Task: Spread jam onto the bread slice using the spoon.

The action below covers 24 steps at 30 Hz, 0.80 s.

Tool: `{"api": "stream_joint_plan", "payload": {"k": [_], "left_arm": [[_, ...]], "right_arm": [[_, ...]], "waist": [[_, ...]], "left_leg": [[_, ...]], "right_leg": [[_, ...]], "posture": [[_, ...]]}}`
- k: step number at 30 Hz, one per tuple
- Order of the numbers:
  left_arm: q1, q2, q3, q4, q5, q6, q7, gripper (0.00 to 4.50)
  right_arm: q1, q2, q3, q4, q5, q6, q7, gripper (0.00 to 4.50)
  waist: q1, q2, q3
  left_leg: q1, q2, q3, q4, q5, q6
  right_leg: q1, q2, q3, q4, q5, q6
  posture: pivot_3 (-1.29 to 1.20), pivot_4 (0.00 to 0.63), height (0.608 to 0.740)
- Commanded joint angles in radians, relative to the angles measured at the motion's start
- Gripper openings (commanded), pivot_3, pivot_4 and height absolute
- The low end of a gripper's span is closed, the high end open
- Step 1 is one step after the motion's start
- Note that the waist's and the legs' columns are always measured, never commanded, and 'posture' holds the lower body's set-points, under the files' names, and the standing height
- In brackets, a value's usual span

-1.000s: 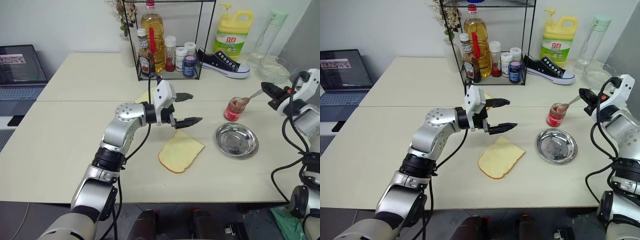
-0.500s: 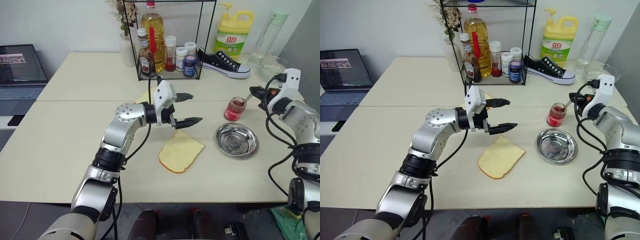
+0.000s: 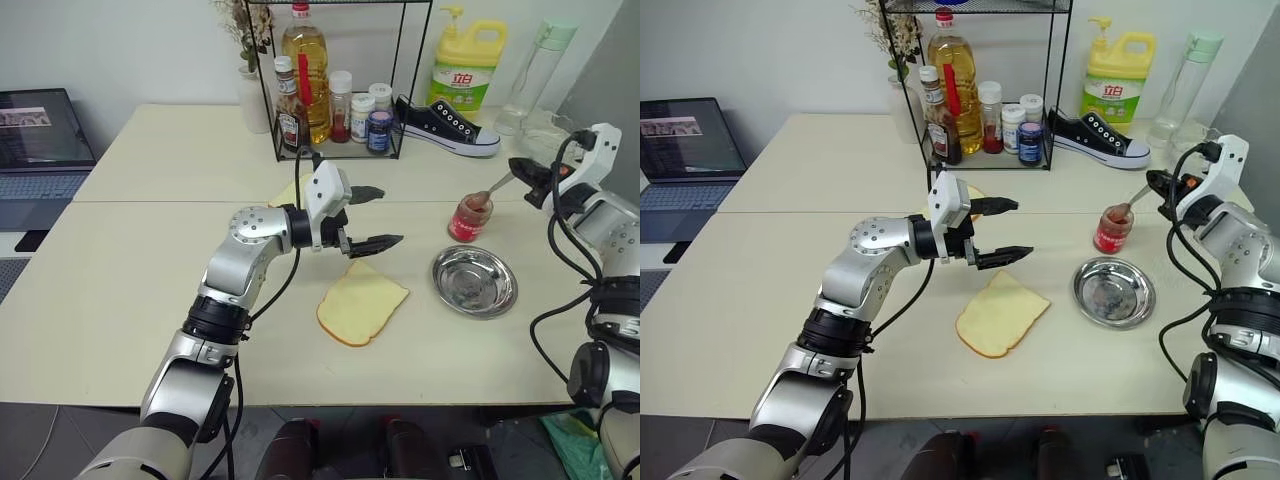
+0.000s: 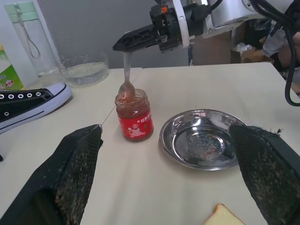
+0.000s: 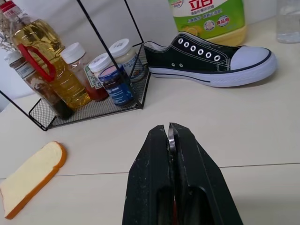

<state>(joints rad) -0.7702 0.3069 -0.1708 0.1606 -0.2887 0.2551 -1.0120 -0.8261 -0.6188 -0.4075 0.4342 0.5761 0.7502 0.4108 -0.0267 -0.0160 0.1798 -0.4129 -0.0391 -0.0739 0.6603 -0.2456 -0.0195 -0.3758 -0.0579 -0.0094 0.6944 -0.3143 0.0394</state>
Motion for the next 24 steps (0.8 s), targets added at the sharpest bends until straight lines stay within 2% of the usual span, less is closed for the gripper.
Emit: {"api": "stream_joint_plan", "payload": {"k": [1, 8, 15, 18, 24], "left_arm": [[-0.020, -0.004, 0.006, -0.024, -0.005, -0.010, 0.001, 4.50], [-0.023, -0.001, 0.009, -0.014, -0.007, -0.013, -0.011, 4.50], [-0.005, 0.028, 0.015, -0.027, -0.021, -0.005, -0.052, 4.50], [0.032, 0.068, 0.021, -0.061, -0.037, 0.011, -0.090, 4.50], [0.188, 0.243, 0.055, -0.200, -0.095, 0.070, -0.200, 4.50]], "right_arm": [[-0.020, -0.002, -0.088, -0.049, 0.069, 0.033, -0.031, 0.05], [-0.003, 0.023, -0.243, -0.088, 0.190, 0.112, -0.143, 0.05], [0.049, 0.115, -0.373, -0.317, 0.389, 0.209, -0.307, 0.05], [0.077, 0.144, -0.355, -0.440, 0.459, 0.245, -0.351, 0.05], [0.210, 0.171, -0.167, -0.779, 0.565, 0.333, -0.360, 0.05]], "waist": [[0.000, 0.000, 0.000], [0.000, 0.000, 0.000], [0.000, 0.000, 0.000], [-0.002, 0.000, 0.000], [-0.010, 0.001, 0.000]], "left_leg": [[0.000, 0.000, 0.000, 0.000, 0.000, 0.000], [-0.001, 0.000, 0.000, 0.000, 0.000, 0.000], [-0.002, 0.000, 0.000, 0.000, 0.000, 0.000], [-0.003, 0.000, 0.000, 0.000, 0.000, 0.000], [-0.003, 0.003, 0.000, -0.002, 0.000, 0.000]], "right_leg": [[0.000, 0.000, 0.000, 0.000, 0.000, 0.000], [0.000, 0.000, 0.000, 0.000, 0.000, 0.000], [-0.002, 0.000, 0.000, 0.001, 0.000, 0.000], [-0.004, 0.000, 0.001, 0.002, 0.000, 0.000], [-0.005, 0.001, 0.002, 0.002, 0.000, 0.000]], "posture": [[0.00, 0.150, 0.740], [0.00, 0.150, 0.740], [0.00, 0.150, 0.740], [0.00, 0.150, 0.740], [0.00, 0.150, 0.740]]}}
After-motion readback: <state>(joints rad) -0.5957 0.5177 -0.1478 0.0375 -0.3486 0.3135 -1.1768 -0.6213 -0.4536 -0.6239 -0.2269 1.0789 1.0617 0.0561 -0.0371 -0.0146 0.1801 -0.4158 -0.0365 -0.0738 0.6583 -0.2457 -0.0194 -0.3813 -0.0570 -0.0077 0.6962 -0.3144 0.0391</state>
